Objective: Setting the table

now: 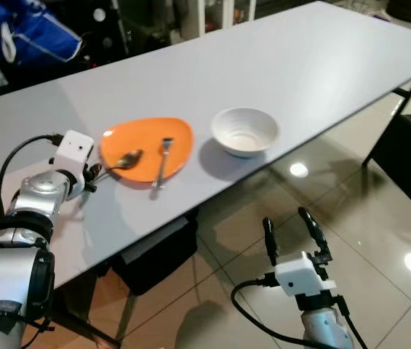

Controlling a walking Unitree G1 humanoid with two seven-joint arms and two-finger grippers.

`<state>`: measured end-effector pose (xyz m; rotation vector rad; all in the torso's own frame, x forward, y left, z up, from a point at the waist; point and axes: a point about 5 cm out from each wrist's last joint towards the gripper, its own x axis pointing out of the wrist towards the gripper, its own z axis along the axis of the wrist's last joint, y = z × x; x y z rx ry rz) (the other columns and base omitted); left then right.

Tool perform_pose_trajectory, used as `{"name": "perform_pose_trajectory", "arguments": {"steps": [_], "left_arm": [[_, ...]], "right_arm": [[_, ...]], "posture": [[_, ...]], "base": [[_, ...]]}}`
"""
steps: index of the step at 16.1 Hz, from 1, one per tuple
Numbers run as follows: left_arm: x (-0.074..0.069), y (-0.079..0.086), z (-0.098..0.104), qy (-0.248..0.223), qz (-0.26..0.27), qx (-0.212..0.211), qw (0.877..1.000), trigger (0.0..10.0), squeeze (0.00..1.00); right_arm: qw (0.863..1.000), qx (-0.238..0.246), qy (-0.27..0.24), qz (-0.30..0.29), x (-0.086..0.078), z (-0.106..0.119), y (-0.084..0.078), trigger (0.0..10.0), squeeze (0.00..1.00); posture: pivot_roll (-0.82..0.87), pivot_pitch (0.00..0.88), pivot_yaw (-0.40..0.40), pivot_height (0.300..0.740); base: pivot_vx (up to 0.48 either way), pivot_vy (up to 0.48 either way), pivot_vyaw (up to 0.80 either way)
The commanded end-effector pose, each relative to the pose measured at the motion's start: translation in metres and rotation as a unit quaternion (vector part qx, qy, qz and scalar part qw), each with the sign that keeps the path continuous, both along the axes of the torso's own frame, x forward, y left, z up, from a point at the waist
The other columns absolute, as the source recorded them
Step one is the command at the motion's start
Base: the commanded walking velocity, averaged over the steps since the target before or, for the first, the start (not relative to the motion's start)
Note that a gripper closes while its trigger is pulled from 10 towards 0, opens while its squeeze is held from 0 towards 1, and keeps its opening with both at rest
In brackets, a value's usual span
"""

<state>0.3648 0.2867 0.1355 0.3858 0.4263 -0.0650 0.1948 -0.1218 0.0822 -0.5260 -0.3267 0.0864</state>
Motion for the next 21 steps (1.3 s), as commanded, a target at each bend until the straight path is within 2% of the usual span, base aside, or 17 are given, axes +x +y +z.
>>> {"name": "perform_pose_trajectory", "arguments": {"steps": [1, 4, 14, 17, 21], "left_arm": [[0.002, 0.002, 0.006, -0.010, 0.005, 0.001, 1.000, 10.0, 0.00], [0.004, -0.001, 0.007, -0.013, 0.003, 0.005, 1.000, 10.0, 0.00], [0.004, -0.006, 0.003, 0.002, -0.020, 0.040, 0.999, 10.0, 0.00], [0.004, -0.011, 0.000, 0.014, -0.045, 0.060, 0.997, 10.0, 0.00], [0.007, -0.019, 0.001, 0.020, -0.082, 0.092, 0.992, 10.0, 0.00]], "right_arm": [[1.000, -0.009, -0.016, 0.007, 0.001, 0.003, 0.001, 10.0, 0.00], [1.000, -0.017, 0.014, -0.002, 0.001, -0.001, 0.000, 10.0, 0.00], [1.000, -0.009, 0.015, -0.016, -0.002, -0.002, 0.000, 10.0, 0.00], [1.000, -0.002, 0.014, -0.017, -0.003, -0.002, 0.001, 10.0, 0.00], [1.000, -0.002, 0.014, -0.016, -0.004, -0.001, 0.003, 10.0, 0.00]], "posture": [[-0.13, 0.042, 0.046, 0.740], [-0.14, 0.045, 0.050, 0.740], [-0.15, 0.051, 0.062, 0.740], [-0.14, 0.057, 0.066, 0.740], [-0.14, 0.060, 0.069, 0.740]], "base": [[0.307, 0.368, 0.00], [0.186, 0.260, 0.00], [0.000, 0.000, 0.00], [0.000, -0.454, 0.00], [0.000, 0.000, 0.00]]}}
